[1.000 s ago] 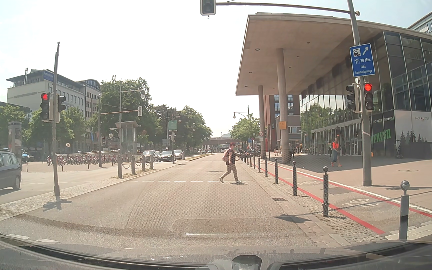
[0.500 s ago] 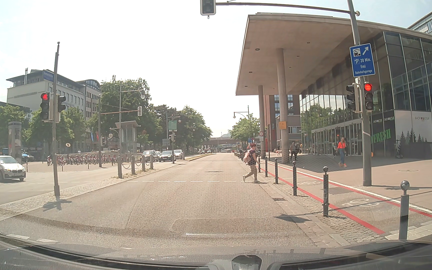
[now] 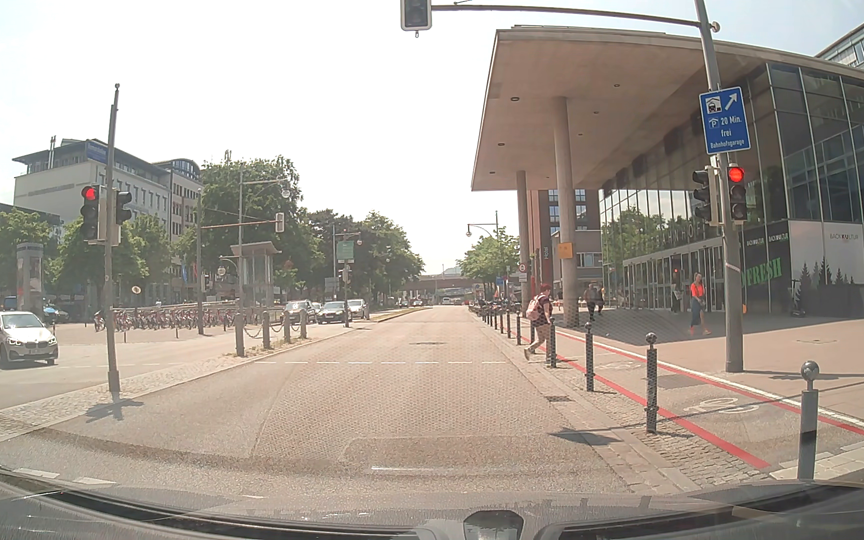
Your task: Follow the waypoints while adhering to traffic rules and regulations
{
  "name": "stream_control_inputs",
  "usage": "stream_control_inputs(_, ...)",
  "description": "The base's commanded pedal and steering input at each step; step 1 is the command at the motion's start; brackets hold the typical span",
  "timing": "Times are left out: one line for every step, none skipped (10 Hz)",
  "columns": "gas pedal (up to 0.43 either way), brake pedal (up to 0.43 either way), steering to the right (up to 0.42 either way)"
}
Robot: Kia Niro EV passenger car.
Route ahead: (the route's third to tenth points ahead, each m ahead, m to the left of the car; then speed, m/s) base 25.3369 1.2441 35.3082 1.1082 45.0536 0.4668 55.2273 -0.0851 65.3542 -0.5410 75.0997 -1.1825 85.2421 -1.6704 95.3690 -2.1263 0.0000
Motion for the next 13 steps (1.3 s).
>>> stream_control_inputs(0.0,0.25,-0.009)
stream_control_inputs(0.0,0.25,-0.009)
stream_control_inputs(0.0,0.25,-0.009)
stream_control_inputs(0.0,0.25,-0.009)
stream_control_inputs(0.0,0.25,-0.009)
stream_control_inputs(0.0,0.25,-0.009)
stream_control_inputs(0.0,0.25,-0.009)
stream_control_inputs(0.0,0.25,-0.009)
stream_control_inputs(0.0,0.25,-0.009)
stream_control_inputs(0.0,0.25,-0.009)
stream_control_inputs(0.0,0.25,-0.009)
stream_control_inputs(0.0,0.25,-0.009)
stream_control_inputs(0.0,0.25,-0.009)
